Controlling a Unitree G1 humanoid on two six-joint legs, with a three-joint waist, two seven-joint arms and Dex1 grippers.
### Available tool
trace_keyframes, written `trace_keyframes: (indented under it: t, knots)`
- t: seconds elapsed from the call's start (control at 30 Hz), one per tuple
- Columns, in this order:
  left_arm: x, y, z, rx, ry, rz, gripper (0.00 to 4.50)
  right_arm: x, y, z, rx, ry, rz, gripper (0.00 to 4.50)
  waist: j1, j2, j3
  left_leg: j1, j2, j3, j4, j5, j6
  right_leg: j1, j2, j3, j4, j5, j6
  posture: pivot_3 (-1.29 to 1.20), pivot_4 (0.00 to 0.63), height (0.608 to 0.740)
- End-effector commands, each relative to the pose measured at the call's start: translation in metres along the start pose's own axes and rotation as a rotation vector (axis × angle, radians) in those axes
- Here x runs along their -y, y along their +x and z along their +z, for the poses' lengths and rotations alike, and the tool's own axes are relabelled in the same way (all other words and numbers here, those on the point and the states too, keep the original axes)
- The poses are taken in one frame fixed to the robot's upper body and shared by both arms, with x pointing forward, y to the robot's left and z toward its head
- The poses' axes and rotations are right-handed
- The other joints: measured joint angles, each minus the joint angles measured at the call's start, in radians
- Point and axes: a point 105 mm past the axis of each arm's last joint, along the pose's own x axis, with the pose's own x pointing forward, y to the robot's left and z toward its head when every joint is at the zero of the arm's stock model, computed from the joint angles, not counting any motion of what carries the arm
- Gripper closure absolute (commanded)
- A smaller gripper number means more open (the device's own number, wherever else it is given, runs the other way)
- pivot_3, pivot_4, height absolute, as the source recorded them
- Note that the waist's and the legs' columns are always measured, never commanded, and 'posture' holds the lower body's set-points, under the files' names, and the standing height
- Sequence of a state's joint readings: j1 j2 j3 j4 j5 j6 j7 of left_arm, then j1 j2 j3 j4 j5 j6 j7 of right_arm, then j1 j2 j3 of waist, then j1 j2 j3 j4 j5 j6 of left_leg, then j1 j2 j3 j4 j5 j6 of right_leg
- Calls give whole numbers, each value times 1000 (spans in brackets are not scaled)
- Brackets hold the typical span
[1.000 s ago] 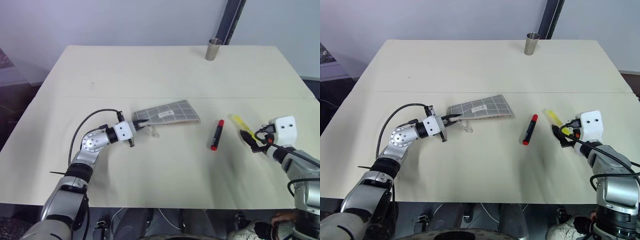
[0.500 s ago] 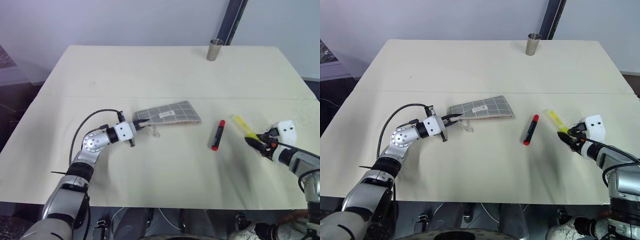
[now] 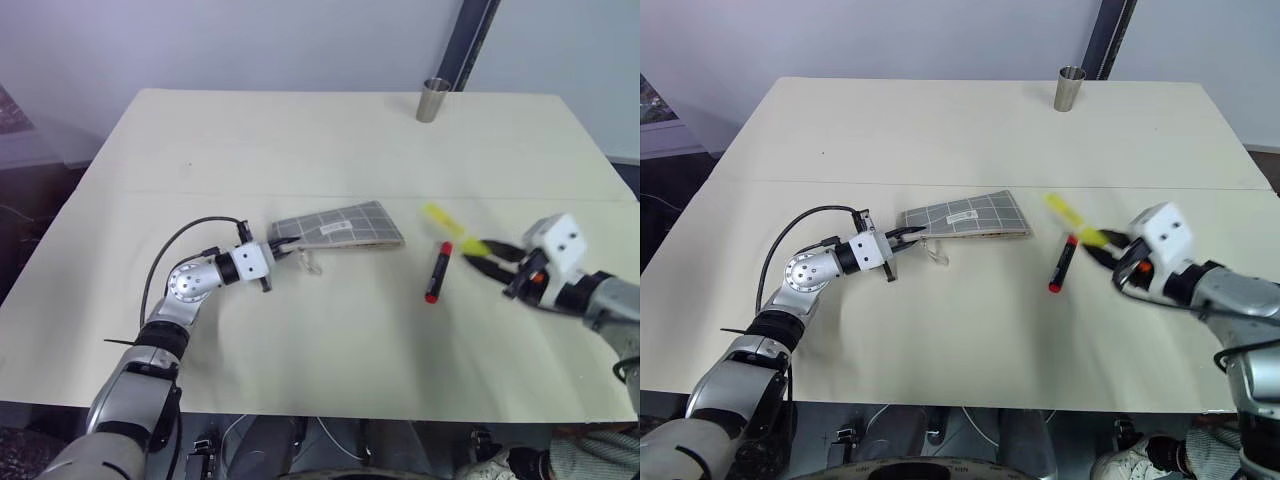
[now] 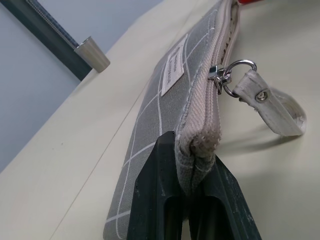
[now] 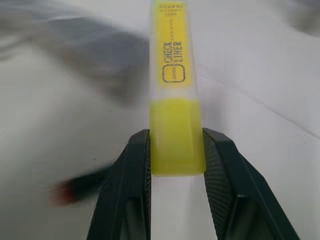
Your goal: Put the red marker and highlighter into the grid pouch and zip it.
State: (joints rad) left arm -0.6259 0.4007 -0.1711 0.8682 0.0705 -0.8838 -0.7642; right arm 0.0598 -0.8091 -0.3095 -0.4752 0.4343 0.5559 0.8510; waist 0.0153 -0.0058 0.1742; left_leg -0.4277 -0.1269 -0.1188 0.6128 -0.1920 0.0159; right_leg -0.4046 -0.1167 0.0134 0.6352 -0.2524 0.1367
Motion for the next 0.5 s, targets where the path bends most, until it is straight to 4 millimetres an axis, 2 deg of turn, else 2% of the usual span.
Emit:
trace_keyframes:
  t: [0.03,0.13,0.3,0.5]
  knots:
    - [-5,5,7,25,46,-11,4500,-19,0,8,-12,-67,82,3644,-1,0,0,0,-1,1,1,0,0,0,-1,1,-1,1,1,0,150,740]
    - [-4,9,11,40,58,-22,4500,-21,2,-5,-66,-100,70,3644,-2,-1,0,0,-2,1,2,-1,2,2,-1,1,-3,2,3,0,150,740]
    - [0,11,16,61,83,-52,4500,-13,5,-12,-72,-98,27,3644,-1,-1,0,0,-1,1,1,-1,2,1,-1,1,-4,2,3,0,150,740]
    - [2,9,20,76,99,-74,4500,-10,12,-31,-122,-111,18,3644,-1,-1,0,0,-1,1,1,-1,2,1,-1,1,-4,2,3,0,150,740]
